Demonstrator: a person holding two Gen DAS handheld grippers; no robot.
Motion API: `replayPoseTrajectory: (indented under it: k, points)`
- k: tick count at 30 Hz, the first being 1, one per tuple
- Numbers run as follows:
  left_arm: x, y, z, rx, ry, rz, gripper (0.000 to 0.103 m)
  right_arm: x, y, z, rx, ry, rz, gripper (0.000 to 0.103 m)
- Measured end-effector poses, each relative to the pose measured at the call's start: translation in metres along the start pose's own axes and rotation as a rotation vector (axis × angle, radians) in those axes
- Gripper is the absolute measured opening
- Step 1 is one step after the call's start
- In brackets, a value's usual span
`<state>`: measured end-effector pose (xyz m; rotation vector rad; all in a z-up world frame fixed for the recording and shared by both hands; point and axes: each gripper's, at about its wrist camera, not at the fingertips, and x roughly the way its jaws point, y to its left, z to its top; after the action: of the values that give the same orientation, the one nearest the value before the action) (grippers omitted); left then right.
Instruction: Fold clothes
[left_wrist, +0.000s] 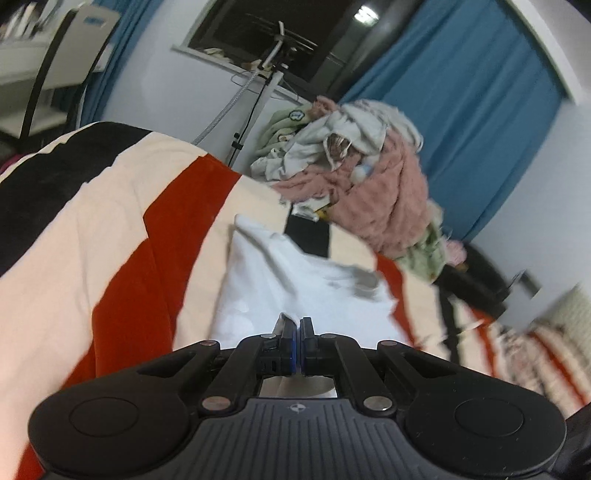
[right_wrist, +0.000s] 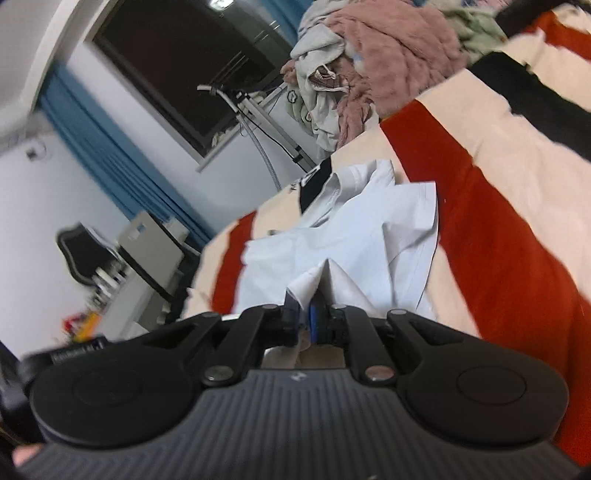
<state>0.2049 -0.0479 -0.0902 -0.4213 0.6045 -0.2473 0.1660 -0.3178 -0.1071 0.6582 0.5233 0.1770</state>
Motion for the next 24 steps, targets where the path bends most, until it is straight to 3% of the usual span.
replayPoseTrajectory:
  k: [7,11,12,13,15,16,17,19,24]
  points:
    - [0.045,0.021,-0.015,0.047,0.067,0.043,0.002,0.043,-0.005,-0.011,-0.132,0.077,-0.1,0.01]
    - [0.034,0.016,-0.013,0.082,0.059,0.051,0.004,0.037,0.005,-0.011,-0.18,0.074,-0.12,0.011]
    - [0.029,0.014,-0.012,0.092,0.056,0.055,0.01,0.033,0.008,-0.012,-0.192,0.07,-0.127,0.012]
    - [0.025,0.012,-0.012,0.101,0.054,0.059,0.018,0.03,0.011,-0.012,-0.203,0.067,-0.134,0.016]
    - [0.014,0.008,-0.011,0.118,0.044,0.061,0.051,0.022,0.02,-0.013,-0.239,0.056,-0.152,0.042]
    - [0.003,0.003,-0.011,0.126,0.033,0.055,0.055,0.015,0.024,-0.013,-0.253,0.036,-0.147,0.072]
    - [-0.007,-0.001,-0.01,0.133,0.023,0.049,0.062,0.007,0.027,-0.013,-0.263,0.009,-0.136,0.089]
    - [-0.026,-0.007,-0.012,0.146,0.003,0.039,0.071,-0.01,0.036,-0.013,-0.284,-0.042,-0.128,0.086]
    - [-0.072,-0.024,-0.025,0.206,-0.036,0.022,0.074,-0.049,0.058,-0.018,-0.351,-0.12,-0.156,0.086]
